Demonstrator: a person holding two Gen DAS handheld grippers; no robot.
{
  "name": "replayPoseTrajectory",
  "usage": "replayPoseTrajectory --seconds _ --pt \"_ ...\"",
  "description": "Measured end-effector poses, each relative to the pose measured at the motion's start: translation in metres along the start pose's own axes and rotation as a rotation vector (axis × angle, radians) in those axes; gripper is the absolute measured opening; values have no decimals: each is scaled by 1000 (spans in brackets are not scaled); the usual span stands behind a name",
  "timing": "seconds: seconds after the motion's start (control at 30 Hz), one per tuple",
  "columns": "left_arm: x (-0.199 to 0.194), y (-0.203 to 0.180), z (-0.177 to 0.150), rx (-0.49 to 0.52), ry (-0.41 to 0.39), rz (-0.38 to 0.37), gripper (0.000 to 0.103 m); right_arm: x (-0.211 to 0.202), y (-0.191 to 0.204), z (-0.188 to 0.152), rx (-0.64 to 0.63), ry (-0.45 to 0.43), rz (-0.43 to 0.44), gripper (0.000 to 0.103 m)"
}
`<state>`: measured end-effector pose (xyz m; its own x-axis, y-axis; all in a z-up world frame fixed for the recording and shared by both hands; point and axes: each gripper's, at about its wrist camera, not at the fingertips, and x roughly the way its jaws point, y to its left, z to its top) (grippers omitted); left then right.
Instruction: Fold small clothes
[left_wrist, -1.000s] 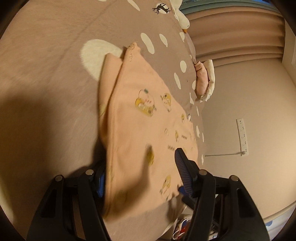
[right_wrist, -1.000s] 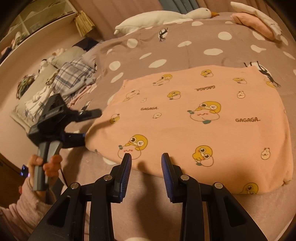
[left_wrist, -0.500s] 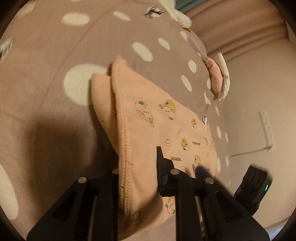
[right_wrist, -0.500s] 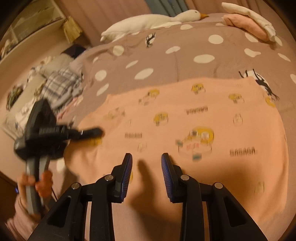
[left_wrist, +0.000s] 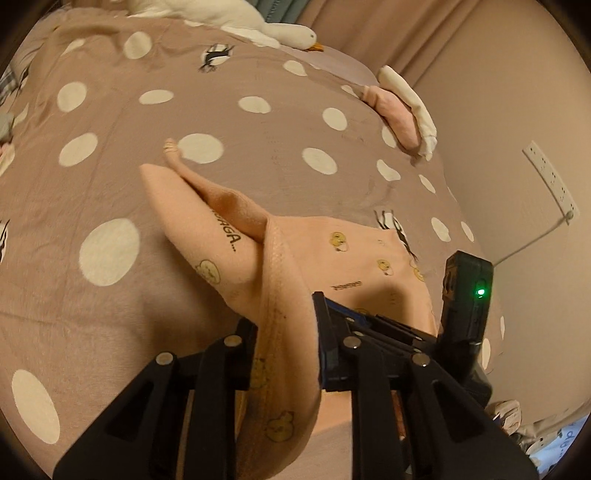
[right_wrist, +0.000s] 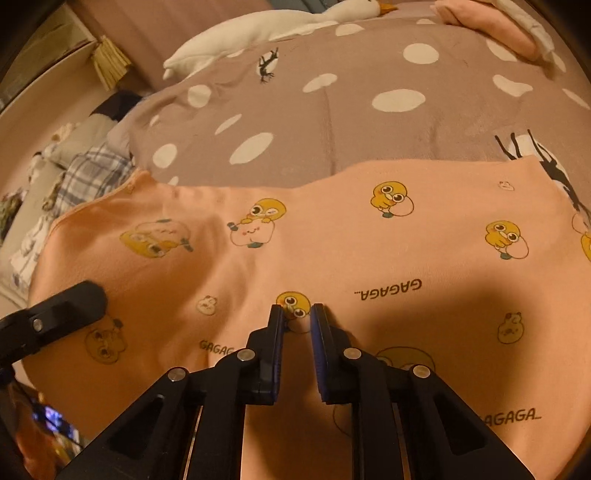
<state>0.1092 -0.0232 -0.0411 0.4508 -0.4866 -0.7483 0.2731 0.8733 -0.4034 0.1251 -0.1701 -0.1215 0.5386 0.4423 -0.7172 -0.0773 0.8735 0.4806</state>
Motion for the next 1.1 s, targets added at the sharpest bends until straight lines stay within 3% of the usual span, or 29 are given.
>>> replayPoseTrajectory --seconds 0.07,0.27,0.4,0.47,0.63,0.9,1.1 --pt "3 -15 2 32 4 -3 19 -12 -18 -3 73 -16 94 19" --pt "30 -56 2 120 57 -2 20 -45 -79 -21 310 -75 265 21" --pt "63 -77 -9 159 154 -37 30 -60 -103 -28 420 -107 407 31" --pt "76 -85 -15 168 196 -62 36 -62 -108 -30 467 -112 454 33" --pt "86 -87 -26 166 228 -89 36 -62 -119 -34 562 -114 519 34" --pt "53 -41 -43 41 188 -132 42 -54 -108 -28 522 -63 457 34" --pt "24 -16 -55 4 136 -115 49 -54 -86 -12 405 -6 262 40"
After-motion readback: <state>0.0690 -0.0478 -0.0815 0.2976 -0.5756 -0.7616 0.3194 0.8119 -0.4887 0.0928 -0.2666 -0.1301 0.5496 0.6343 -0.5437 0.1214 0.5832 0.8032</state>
